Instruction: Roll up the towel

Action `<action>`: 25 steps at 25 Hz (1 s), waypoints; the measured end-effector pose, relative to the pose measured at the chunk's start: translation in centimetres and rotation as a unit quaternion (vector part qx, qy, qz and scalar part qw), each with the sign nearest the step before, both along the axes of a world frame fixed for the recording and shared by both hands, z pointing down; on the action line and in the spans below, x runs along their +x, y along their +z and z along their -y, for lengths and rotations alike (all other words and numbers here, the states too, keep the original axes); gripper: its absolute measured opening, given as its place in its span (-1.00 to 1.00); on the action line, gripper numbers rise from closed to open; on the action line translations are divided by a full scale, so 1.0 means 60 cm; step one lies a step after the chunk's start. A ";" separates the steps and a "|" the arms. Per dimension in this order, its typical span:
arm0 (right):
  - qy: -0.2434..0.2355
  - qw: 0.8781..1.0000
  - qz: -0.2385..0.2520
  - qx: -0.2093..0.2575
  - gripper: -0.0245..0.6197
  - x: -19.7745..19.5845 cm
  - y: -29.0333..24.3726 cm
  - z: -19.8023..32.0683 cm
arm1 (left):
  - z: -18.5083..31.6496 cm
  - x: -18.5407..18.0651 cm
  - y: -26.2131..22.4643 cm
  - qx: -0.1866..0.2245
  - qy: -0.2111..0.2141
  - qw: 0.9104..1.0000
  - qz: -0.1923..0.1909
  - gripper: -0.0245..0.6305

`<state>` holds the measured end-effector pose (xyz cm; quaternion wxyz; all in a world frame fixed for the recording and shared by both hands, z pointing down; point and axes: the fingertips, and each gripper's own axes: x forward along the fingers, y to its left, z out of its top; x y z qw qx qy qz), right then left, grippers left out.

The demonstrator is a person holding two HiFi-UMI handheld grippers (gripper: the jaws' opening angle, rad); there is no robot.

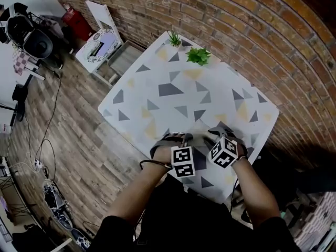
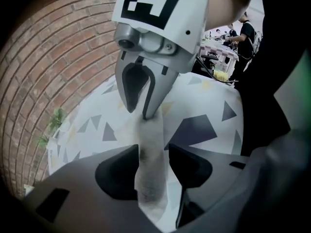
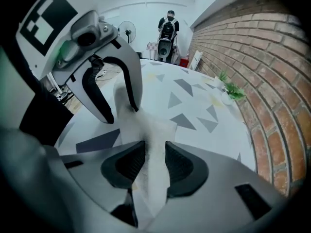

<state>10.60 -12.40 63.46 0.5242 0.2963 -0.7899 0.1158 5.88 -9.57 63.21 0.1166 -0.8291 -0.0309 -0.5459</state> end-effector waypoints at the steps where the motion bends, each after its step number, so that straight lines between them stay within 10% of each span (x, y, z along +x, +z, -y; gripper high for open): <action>1: 0.007 1.000 -0.002 0.013 -0.49 0.003 -0.003 0.010 | 0.006 -0.001 0.004 0.005 -0.002 1.000 0.002 -0.29; 12: 0.013 0.998 0.025 0.048 -0.56 0.002 -0.038 -0.005 | 0.062 -0.002 0.014 -0.023 -0.038 0.999 -0.013 -0.32; 17: -0.011 1.000 -0.017 0.022 -0.24 0.009 0.003 -0.025 | 0.079 -0.003 0.010 -0.043 -0.058 0.997 -0.025 -0.32; 25: -0.003 1.000 -0.021 0.007 -0.49 0.012 0.021 -0.028 | 0.063 -0.009 0.011 -0.072 -0.063 0.995 -0.025 -0.59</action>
